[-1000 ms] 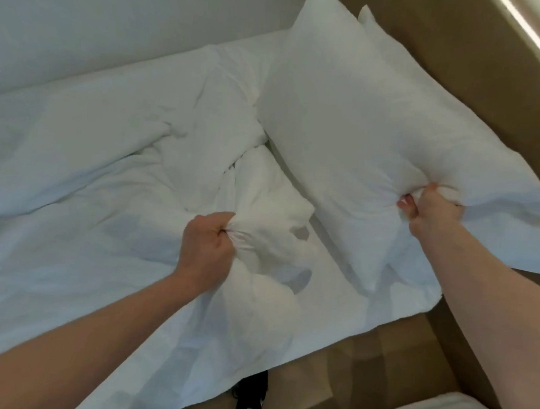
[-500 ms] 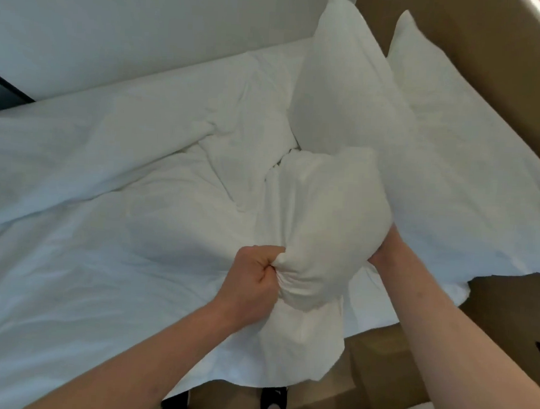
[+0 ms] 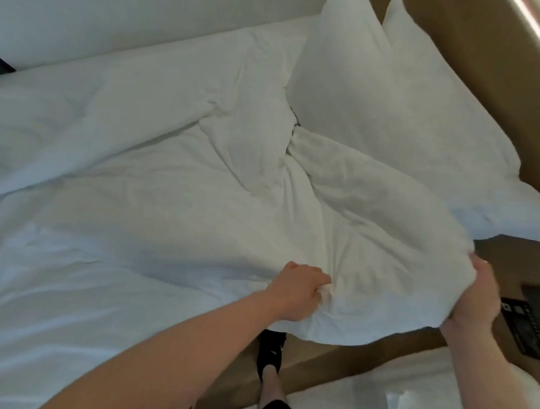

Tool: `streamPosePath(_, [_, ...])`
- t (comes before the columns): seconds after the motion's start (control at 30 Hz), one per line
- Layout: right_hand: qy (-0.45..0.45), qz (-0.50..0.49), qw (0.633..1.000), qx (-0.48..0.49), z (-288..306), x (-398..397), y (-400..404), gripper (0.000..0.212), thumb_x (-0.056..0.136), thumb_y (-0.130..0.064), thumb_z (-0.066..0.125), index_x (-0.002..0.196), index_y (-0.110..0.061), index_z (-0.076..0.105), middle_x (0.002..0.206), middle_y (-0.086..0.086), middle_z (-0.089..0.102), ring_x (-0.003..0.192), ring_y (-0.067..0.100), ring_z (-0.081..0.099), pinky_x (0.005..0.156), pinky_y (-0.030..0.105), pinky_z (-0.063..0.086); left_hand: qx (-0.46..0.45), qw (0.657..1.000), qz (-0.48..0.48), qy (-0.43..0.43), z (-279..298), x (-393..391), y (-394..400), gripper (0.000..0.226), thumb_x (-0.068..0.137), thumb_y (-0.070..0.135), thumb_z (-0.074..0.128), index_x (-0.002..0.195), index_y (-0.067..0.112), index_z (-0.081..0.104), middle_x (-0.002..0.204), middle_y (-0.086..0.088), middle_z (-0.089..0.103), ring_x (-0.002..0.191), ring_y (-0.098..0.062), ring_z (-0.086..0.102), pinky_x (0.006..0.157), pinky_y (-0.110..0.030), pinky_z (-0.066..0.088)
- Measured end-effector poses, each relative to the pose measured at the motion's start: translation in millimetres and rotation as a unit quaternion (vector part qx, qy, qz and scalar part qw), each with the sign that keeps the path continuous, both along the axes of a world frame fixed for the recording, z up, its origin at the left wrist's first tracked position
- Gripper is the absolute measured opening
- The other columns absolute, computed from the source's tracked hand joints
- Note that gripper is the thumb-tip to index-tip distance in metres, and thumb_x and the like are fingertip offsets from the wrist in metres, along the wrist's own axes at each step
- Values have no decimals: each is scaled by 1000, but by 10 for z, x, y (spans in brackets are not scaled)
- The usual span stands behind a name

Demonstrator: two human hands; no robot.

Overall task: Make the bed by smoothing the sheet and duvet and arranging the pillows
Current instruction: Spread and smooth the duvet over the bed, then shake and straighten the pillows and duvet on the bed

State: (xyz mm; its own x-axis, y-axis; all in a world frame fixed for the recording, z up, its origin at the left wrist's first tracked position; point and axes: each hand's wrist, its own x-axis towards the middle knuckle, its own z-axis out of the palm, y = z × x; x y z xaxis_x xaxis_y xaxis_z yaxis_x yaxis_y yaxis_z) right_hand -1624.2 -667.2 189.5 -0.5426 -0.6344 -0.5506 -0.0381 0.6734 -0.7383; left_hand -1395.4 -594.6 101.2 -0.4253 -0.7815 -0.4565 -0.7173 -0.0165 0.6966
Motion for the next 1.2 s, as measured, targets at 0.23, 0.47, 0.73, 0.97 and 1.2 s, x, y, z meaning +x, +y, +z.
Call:
streamPosePath(0.23, [150, 201, 950, 188, -1145, 147, 621, 87, 91, -42, 71, 158, -11, 26, 161, 16, 32, 145, 37, 36, 117, 54, 36, 72, 981, 74, -166, -572, 976, 568, 29, 92, 24, 55, 121, 27, 59, 126, 2, 55, 116, -22, 56, 100, -37, 42])
streamPosePath(0.47, [110, 426, 887, 141, -1265, 1124, 986, 75, 96, -31, 67, 159, -22, 27, 162, 1, 29, 146, 22, 35, 120, 38, 32, 155, 936, 214, -232, -770, 2013, 1436, 22, 94, 28, 60, 116, 29, 58, 129, 3, 51, 113, -17, 56, 99, -33, 48])
streamPosePath(0.73, [90, 582, 801, 109, -1171, 2392, 1038, 66, 95, -31, 66, 154, -25, 35, 156, 1, 38, 117, 15, 54, 99, 30, 44, 190, 877, 377, -230, -546, 2904, 2209, 23, 93, 28, 60, 116, 29, 59, 133, 2, 47, 116, -17, 55, 97, -31, 46])
streamPosePath(0.97, [107, 717, 676, 132, -1533, 3346, 1780, 58, 95, -34, 65, 148, -29, 42, 149, -2, 45, 109, 12, 56, 98, 29, 47, 263, 822, 465, -198, -801, 3443, 3437, 30, 95, 30, 58, 125, 27, 56, 139, 0, 43, 118, -17, 52, 96, -28, 45])
streamPosePath(1.2, [146, 785, 579, 166, -2580, 3999, 2648, 75, 89, -44, 69, 154, -28, 35, 153, -4, 41, 123, 16, 57, 97, 26, 46, 376, 719, 566, -145, -1710, 3944, 4358, 64, 89, 43, 66, 142, 17, 43, 144, -7, 41, 107, -19, 54, 89, -32, 51])
